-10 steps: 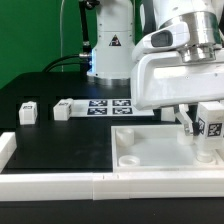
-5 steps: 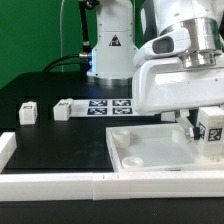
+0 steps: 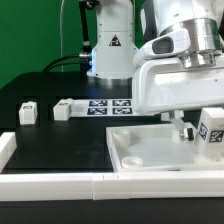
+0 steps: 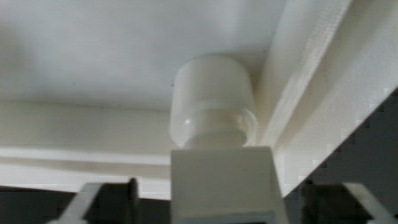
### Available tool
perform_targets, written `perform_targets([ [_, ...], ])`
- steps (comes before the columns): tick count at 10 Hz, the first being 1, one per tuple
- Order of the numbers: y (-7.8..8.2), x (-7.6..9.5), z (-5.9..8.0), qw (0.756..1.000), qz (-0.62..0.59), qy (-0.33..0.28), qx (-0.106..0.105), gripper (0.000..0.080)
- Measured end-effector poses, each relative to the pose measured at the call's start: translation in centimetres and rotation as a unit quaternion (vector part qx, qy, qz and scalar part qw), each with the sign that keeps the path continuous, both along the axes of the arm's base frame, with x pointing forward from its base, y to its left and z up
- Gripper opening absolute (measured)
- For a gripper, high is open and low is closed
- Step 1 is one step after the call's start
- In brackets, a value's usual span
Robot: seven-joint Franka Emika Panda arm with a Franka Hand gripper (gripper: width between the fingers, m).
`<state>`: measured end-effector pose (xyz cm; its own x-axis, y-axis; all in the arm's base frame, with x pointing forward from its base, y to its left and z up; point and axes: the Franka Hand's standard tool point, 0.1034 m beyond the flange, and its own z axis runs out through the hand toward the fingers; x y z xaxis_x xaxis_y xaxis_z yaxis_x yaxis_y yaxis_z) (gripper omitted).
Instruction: Assemble one leg
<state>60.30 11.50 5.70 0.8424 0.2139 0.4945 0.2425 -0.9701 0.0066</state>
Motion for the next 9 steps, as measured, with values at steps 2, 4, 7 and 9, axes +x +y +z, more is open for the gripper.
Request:
perform_targets([
  [2,0.0,0.0,0.0,1.000,0.000,0.000,0.000,0.0584],
  [4,0.0,0.0,0.0,1.000,0.000,0.000,0.000,0.0637],
  [7,0.1,0.2,1.0,1.000,0.000,0.001,0.001,0.0649],
  [9,0.1,0.8,2.7,1.000,0.001,-0.003,0.001,0.0649],
])
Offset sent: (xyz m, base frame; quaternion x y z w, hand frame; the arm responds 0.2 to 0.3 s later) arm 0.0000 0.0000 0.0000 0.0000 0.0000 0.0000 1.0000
